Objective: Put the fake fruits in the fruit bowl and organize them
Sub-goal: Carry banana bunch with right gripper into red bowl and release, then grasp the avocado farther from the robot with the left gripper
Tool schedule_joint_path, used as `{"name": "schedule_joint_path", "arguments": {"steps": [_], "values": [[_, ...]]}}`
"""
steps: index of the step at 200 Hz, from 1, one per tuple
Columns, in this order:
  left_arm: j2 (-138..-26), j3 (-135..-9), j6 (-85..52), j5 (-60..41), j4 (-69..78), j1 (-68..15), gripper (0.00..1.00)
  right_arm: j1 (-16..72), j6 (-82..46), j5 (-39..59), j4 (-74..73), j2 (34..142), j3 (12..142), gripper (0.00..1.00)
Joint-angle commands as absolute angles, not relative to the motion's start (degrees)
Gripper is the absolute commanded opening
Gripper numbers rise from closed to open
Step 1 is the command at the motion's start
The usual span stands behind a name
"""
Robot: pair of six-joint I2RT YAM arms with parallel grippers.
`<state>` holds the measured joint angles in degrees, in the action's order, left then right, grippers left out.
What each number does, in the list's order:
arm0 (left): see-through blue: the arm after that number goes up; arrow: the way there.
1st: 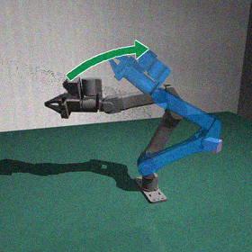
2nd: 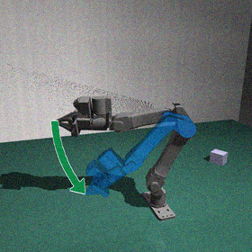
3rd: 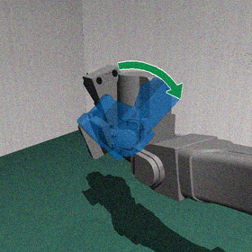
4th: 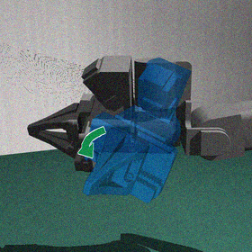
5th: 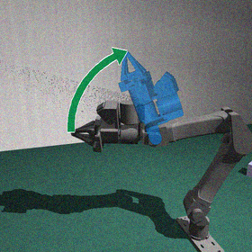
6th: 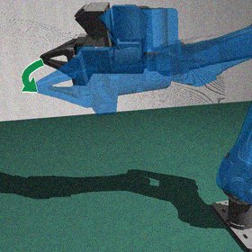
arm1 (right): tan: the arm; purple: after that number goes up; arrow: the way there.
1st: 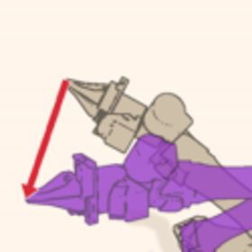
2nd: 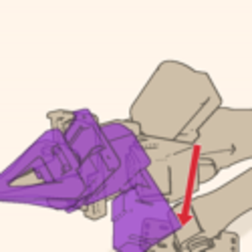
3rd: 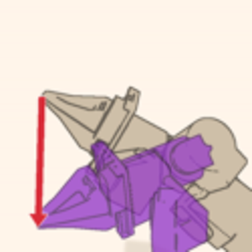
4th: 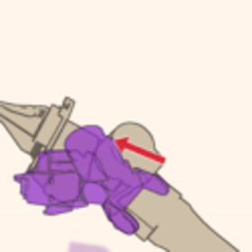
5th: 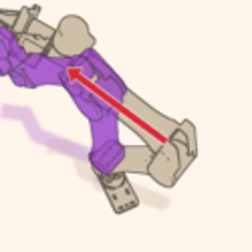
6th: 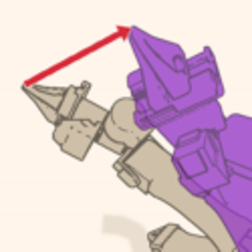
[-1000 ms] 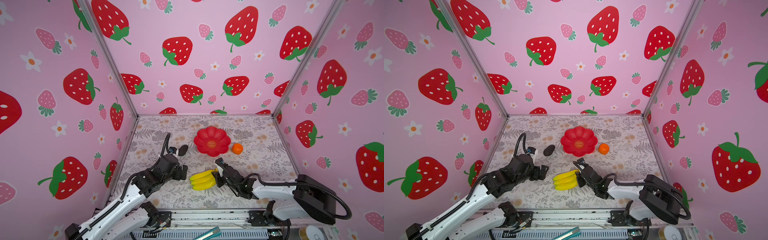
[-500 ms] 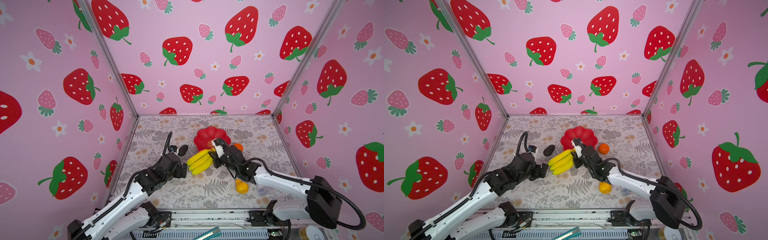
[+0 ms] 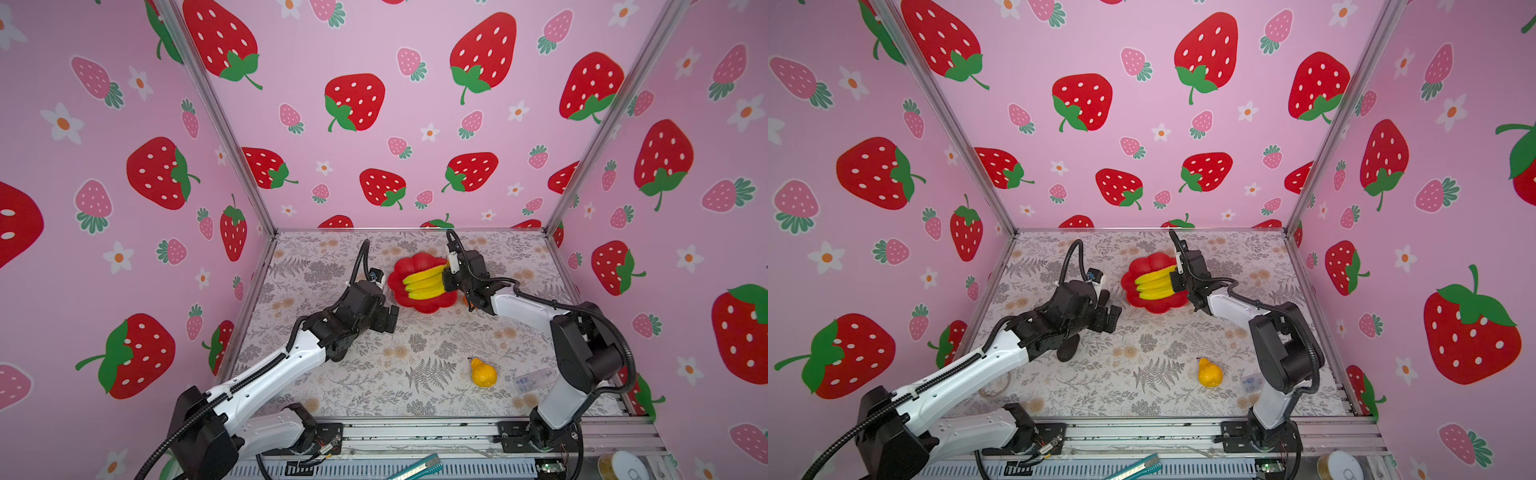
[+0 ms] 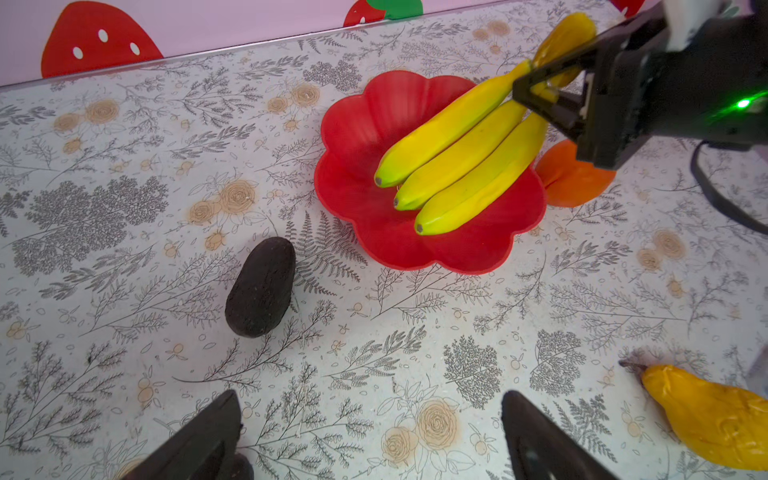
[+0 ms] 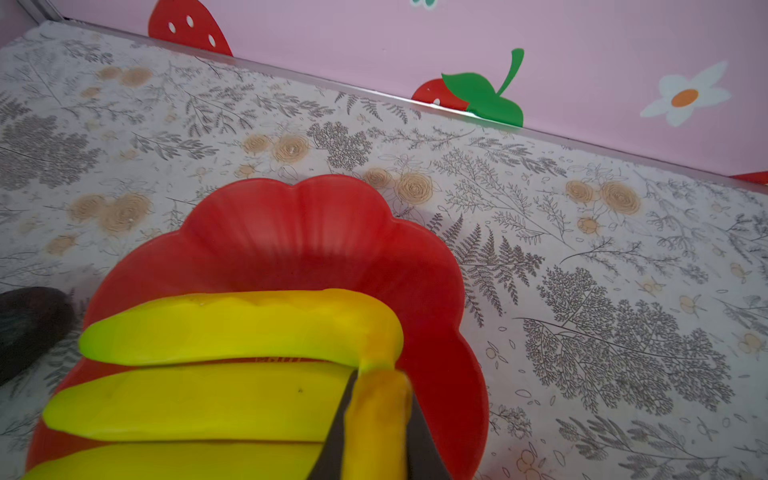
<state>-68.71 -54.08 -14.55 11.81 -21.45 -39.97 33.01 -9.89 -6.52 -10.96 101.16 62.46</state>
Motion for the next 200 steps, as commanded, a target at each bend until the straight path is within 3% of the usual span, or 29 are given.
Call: {"name": "schedule_joint_path", "arguments": {"steps": [1,79,116,167,200], "values": [[-71.5,-58.8,-11.0,12.7,-20.1,-39.1,0.99,32.5,-8.2,-4.8,-11.1,103.4,66.0,0.00],[-77.7,-61.6,-11.1,-2.1,-16.9,-34.8,0.99,32.3,-7.4,-5.3,-11.1,109.5,68.8,0.00],[-80.3,-63.7,-11.8,0.4,-18.3,-34.6,0.99,32.3,-7.0,-5.3,-10.5,110.9,69.8,0.03],[-82.7,-66.7,-10.9,4.1,-23.2,-30.5,1.00,32.3,-6.3,-6.3,-10.4,108.5,69.0,0.36],[-86.7,-68.7,-11.6,4.4,-27.8,-24.5,0.95,32.3,-6.3,-6.9,-11.0,104.2,67.2,0.53]]}}
